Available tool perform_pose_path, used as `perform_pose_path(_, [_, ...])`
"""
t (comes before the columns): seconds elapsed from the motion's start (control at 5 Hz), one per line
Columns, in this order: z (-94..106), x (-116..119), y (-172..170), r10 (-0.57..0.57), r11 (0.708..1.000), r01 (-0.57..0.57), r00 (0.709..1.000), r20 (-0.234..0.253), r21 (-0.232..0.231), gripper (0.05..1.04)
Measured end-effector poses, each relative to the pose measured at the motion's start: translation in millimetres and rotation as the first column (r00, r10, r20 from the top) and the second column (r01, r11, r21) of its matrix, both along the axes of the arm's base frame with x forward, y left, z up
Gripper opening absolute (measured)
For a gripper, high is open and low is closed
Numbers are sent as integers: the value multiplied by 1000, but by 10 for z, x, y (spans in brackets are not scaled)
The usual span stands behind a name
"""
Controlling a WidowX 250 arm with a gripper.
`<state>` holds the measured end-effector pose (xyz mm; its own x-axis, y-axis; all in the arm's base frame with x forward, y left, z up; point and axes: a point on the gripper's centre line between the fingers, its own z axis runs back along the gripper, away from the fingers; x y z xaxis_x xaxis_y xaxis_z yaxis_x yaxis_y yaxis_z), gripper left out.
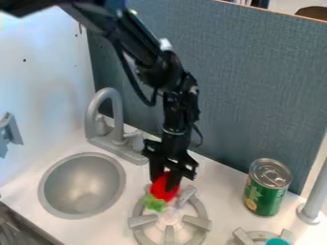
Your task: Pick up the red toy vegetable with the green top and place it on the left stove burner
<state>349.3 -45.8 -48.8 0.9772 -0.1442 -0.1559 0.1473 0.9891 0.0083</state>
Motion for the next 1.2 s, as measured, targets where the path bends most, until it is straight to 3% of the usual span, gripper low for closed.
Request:
perform_pose_path(0.4, [-124,3,-245,-33,999,33,999,-38,-12,483])
perform_pose_path(0.6, [-175,-25,-233,-12,1000,12,996,-87,9,483])
perform_pose_path(0.8, [-224,-158,-172,25,999,-19,991,-130,42,560])
perform_pose_path(1.0, [-200,-264,-115,25,997,-15,990,-140,71,871])
perform_pose_path(1.2, [51,-368,-62,7,997,-3,999,-53,76,1007])
